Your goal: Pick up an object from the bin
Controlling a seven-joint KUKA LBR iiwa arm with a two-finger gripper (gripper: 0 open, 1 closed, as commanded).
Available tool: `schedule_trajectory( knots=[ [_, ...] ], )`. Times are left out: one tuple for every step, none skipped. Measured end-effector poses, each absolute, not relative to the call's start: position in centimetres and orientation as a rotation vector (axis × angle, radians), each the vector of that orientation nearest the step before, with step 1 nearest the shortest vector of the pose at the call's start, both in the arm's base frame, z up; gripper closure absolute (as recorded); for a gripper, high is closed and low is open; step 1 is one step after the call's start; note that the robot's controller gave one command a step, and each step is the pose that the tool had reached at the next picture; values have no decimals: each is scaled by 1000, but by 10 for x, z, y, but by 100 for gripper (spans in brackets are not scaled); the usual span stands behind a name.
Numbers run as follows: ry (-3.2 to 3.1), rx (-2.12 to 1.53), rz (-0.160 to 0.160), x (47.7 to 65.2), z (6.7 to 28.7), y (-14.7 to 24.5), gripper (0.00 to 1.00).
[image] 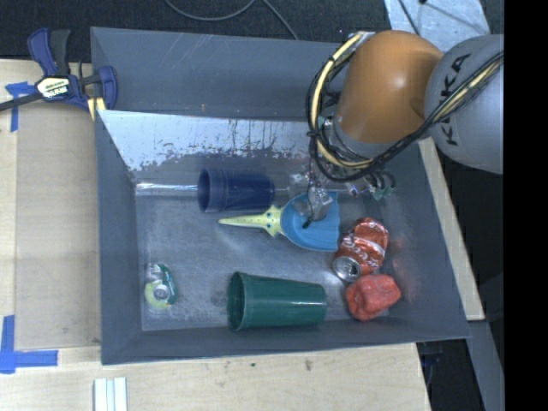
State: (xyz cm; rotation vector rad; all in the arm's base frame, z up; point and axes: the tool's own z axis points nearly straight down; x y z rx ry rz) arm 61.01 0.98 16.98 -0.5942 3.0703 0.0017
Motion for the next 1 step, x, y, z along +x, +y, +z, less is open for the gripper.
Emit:
schedule_trajectory(
  knots=[
    [3061, -649, 2, 607, 222, 12, 100]
  ],
)
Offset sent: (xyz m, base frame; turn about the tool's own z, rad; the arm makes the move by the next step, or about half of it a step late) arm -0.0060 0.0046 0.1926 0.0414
